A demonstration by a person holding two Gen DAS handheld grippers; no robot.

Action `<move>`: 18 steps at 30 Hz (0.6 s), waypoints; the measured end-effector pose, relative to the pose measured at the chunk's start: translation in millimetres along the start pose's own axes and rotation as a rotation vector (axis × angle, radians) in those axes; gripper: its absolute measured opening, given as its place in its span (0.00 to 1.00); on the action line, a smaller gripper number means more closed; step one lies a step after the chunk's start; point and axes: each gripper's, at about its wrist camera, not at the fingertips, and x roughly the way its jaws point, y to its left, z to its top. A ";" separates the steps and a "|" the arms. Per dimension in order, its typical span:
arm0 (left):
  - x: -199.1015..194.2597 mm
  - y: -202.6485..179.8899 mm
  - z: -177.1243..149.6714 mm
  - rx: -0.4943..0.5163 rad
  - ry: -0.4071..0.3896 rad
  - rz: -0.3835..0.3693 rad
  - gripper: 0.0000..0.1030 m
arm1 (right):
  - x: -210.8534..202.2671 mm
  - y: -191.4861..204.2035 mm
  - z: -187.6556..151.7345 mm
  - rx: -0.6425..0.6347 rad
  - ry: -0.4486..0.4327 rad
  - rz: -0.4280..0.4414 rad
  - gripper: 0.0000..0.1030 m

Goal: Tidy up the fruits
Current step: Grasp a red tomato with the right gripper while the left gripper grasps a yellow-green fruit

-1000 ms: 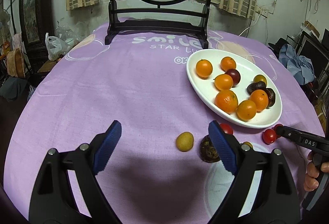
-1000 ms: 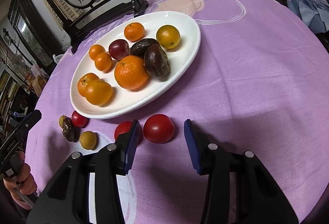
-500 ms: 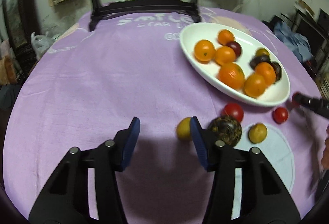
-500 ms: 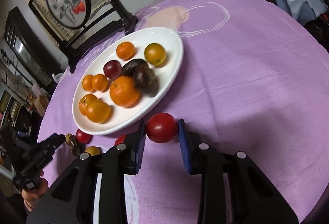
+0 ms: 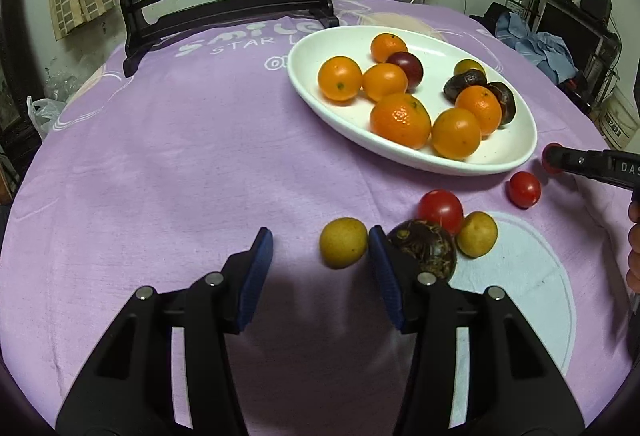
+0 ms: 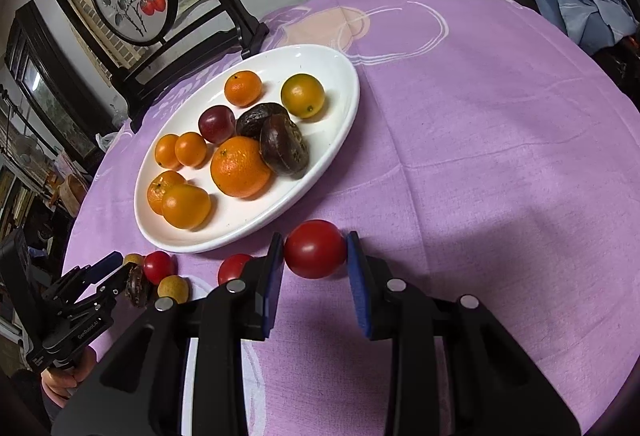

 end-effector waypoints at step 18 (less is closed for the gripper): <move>9.6 -20.6 -0.4 0.081 0.017 0.046 0.25 | -7.7 10.6 -3.0 -0.014 -0.012 0.029 0.30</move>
